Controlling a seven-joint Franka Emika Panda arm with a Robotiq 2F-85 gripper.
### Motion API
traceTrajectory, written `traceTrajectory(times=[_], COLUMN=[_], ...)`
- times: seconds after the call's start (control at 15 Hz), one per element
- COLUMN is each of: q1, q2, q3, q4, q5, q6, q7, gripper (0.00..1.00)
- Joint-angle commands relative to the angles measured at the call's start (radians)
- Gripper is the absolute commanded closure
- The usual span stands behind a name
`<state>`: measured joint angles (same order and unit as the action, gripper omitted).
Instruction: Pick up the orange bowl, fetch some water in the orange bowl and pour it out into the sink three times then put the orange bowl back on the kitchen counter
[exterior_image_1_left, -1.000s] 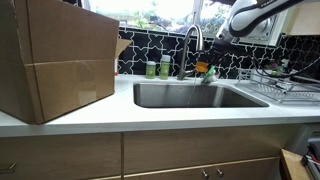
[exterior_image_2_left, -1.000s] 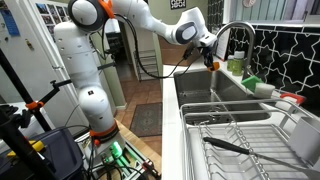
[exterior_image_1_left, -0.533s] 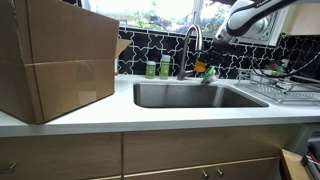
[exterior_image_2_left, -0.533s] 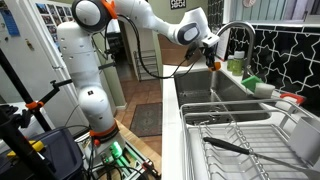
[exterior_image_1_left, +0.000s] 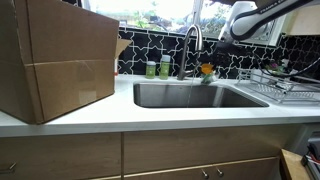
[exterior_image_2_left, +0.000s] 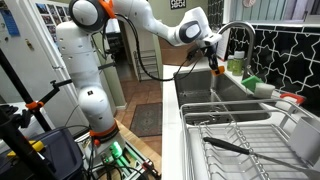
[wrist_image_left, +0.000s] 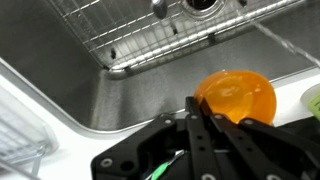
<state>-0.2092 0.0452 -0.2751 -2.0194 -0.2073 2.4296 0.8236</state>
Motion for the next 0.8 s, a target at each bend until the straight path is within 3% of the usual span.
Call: traceTrajectory(times=[0.0, 0.4, 0.73], q1=[-0.019, -0.034, -0.027], q2=[-0.047, -0.079, -0.132], q3=[-0.025, -0.012, 0.021], q4=[-0.04, -0.045, -0.123], q5=[-0.276, -0.75, -1.126], q6=[0.012, 0.004, -0.016], q7=[0.097, 0.249, 0.418], gripper=[0.99, 0.99, 0.99])
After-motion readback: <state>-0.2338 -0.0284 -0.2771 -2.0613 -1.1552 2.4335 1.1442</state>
